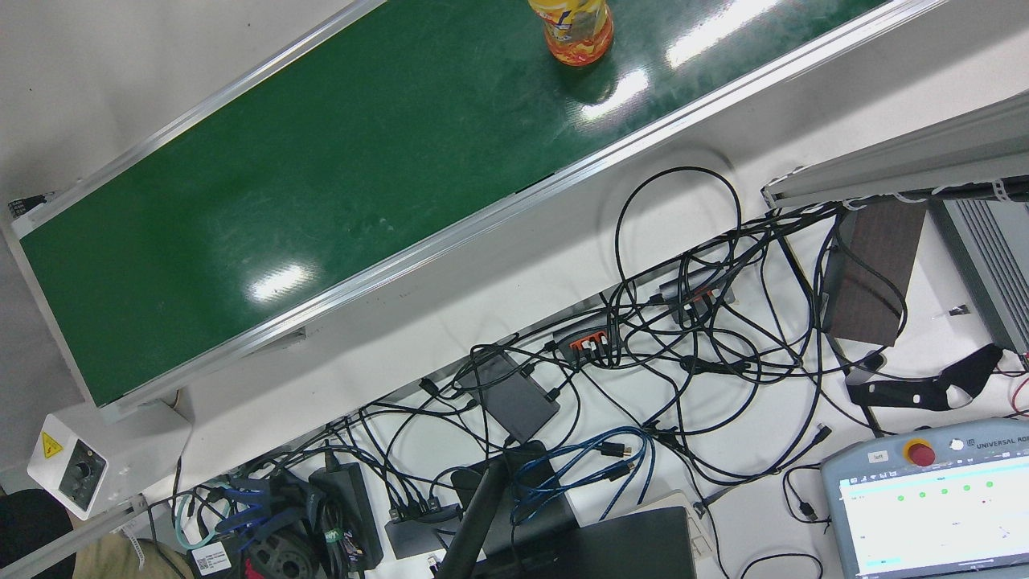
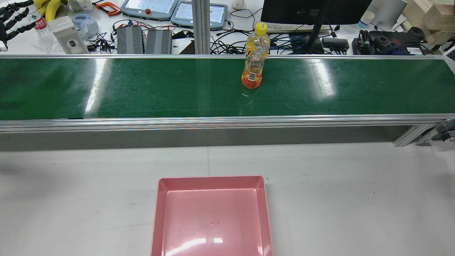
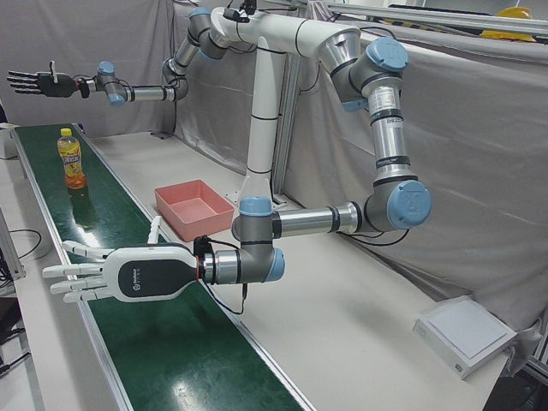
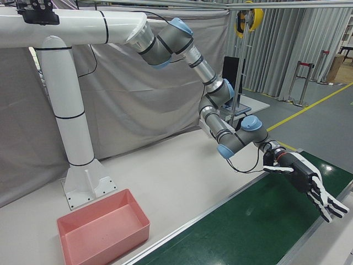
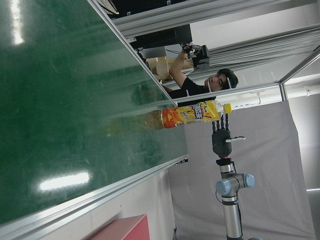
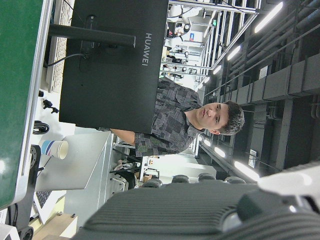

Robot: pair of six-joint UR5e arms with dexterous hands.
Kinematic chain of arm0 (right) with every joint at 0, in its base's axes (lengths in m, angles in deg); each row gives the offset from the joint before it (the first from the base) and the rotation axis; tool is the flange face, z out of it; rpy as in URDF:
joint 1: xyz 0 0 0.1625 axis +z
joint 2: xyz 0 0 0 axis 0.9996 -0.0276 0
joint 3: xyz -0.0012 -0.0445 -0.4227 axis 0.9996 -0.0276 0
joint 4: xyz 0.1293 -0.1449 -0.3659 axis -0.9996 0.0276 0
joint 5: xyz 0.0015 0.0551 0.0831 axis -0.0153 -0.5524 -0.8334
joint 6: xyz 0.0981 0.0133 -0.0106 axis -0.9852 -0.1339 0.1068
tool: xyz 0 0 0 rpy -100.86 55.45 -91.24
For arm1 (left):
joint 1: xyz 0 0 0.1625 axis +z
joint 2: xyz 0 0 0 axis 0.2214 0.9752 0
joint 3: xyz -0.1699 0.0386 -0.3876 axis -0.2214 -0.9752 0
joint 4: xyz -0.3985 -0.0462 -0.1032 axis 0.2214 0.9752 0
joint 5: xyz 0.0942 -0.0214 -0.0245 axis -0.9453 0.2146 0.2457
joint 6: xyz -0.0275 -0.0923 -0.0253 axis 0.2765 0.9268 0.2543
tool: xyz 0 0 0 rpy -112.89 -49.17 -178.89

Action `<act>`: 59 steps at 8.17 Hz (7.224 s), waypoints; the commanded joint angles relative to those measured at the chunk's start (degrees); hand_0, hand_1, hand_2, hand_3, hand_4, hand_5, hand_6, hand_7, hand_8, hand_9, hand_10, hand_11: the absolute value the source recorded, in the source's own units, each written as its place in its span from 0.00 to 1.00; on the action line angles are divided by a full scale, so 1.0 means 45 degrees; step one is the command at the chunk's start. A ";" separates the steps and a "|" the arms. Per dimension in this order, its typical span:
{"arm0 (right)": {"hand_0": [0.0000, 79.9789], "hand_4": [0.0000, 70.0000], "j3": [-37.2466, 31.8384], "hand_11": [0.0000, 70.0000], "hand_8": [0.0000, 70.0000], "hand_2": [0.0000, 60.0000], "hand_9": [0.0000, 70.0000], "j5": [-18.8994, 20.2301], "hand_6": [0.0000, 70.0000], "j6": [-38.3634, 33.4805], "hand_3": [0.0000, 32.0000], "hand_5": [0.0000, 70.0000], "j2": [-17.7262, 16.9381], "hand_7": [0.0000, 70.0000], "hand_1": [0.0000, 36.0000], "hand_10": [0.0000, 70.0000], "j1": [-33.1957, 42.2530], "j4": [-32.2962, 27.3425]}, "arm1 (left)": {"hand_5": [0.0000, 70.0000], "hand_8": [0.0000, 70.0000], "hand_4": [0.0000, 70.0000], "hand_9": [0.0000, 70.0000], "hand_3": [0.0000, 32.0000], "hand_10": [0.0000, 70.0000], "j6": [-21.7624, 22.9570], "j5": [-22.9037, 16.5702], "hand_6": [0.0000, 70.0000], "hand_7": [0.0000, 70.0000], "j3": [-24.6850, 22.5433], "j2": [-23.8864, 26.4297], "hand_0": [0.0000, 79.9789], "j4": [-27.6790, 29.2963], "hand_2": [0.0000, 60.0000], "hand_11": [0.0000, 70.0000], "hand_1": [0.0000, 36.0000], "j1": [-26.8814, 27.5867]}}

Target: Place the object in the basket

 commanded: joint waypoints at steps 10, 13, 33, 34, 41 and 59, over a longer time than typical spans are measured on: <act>0.00 0.00 0.0000 0.00 0.00 0.00 0.00 0.0000 0.00 0.0000 0.00 0.00 0.0017 0.00 0.00 0.00 0.0000 0.0000 | 0.15 0.00 0.31 0.02 0.21 0.07 0.0000 0.0000 0.00 0.01 0.0019 0.0003 0.65 0.0000 0.00 0.11 0.00 -0.0019; 0.00 0.00 0.0000 0.00 0.00 0.00 0.00 0.0019 0.00 0.0000 0.00 0.00 0.0017 0.00 0.00 0.00 0.0000 0.0000 | 0.06 0.00 0.33 0.02 0.27 0.07 0.0000 0.0000 0.00 0.01 0.0019 0.0003 0.61 0.0000 0.00 0.10 0.00 -0.0039; 0.00 0.00 0.0000 0.00 0.00 0.00 0.00 0.0000 0.00 0.0000 0.00 0.00 0.0017 0.00 0.00 0.00 0.0000 0.0000 | 0.15 0.01 0.32 0.04 0.30 0.08 -0.0137 -0.0020 0.00 0.00 -0.0079 0.0840 0.66 -0.0781 0.00 0.13 0.00 0.0934; 0.00 0.00 0.0000 0.00 0.00 0.00 0.00 0.0000 0.00 0.0000 0.00 0.00 -0.0002 0.00 0.00 0.00 0.0000 0.0000 | 0.14 0.02 0.33 0.05 0.29 0.09 -0.0156 0.0000 0.00 0.01 -0.0079 0.0901 0.66 -0.0859 0.00 0.14 0.00 0.0957; 0.00 0.00 0.0000 0.00 0.00 0.00 0.00 0.0000 0.00 0.0000 0.00 0.00 0.0017 0.00 0.00 0.00 0.0000 0.0000 | 0.15 0.01 0.30 0.05 0.32 0.09 -0.0468 0.0000 0.00 0.01 -0.0060 0.1370 0.66 -0.1035 0.00 0.14 0.00 0.1364; 0.00 0.00 0.0000 0.00 0.00 0.00 0.00 0.0000 0.00 0.0000 0.00 0.00 -0.0002 0.00 0.00 0.00 0.0000 0.0000 | 0.16 0.03 0.31 0.08 0.32 0.10 -0.0488 0.0000 0.00 0.02 -0.0040 0.2385 0.65 -0.0879 0.00 0.16 0.00 0.2382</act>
